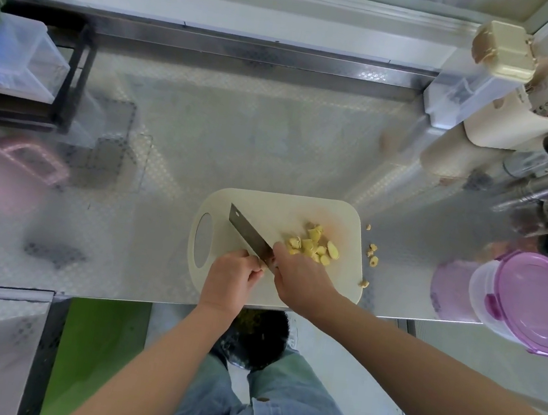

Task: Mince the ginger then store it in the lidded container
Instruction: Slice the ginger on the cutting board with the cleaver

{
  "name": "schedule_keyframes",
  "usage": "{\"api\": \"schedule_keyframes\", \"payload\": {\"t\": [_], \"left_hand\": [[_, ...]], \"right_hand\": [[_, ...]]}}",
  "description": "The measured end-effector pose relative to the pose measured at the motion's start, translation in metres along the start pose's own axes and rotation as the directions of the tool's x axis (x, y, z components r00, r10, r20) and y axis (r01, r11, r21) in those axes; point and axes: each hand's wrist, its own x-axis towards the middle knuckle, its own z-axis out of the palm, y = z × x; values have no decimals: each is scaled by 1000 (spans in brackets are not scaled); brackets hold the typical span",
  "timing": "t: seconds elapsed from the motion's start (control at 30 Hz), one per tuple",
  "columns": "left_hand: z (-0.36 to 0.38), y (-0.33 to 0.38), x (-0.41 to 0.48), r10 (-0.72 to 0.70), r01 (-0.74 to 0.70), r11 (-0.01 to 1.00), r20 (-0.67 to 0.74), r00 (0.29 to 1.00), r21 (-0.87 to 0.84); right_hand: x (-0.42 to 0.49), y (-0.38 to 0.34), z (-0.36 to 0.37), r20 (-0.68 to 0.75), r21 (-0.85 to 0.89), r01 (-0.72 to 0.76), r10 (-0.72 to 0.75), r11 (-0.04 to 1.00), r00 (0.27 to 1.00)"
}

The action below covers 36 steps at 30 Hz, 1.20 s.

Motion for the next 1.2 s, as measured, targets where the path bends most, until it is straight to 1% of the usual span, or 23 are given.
{"api": "schedule_keyframes", "payload": {"t": [0.1, 0.23, 0.37, 0.47, 0.63, 0.8, 1.03, 1.2], "left_hand": [[0, -1, 0, 14, -14, 1000, 5, 1000, -10], [1, -3, 1, 24, -25, 1000, 21, 999, 9], [-2, 2, -1, 28, -29, 999, 14, 999, 18], [-2, 5, -3, -5, 5, 1000, -10, 1000, -14], [-2, 4, -5, -37, 36, 998, -25, 999, -59], [0, 5, -6, -88, 86, 994, -30, 996, -60], [0, 6, -5, -96, 93, 994, -37, 995, -64], [1, 6, -5, -84, 82, 995, -43, 996, -53]], "right_hand": [[1, 0, 9, -14, 4, -5, 5, 1000, 1000], [1, 2, 8, -18, 60, -30, 31, 998, 999], [5, 0, 5, -45, 162, -113, 122, 980, 992], [4, 4, 0, -61, 181, -79, 91, 980, 994], [-4, 11, -9, -50, 145, 2, 5, 989, 999], [-12, 10, -14, -36, 85, 27, -24, 996, 999], [-13, 5, -15, -5, -14, 43, -43, 999, 999], [-13, 0, -12, -13, -103, 47, -48, 994, 999]]}}
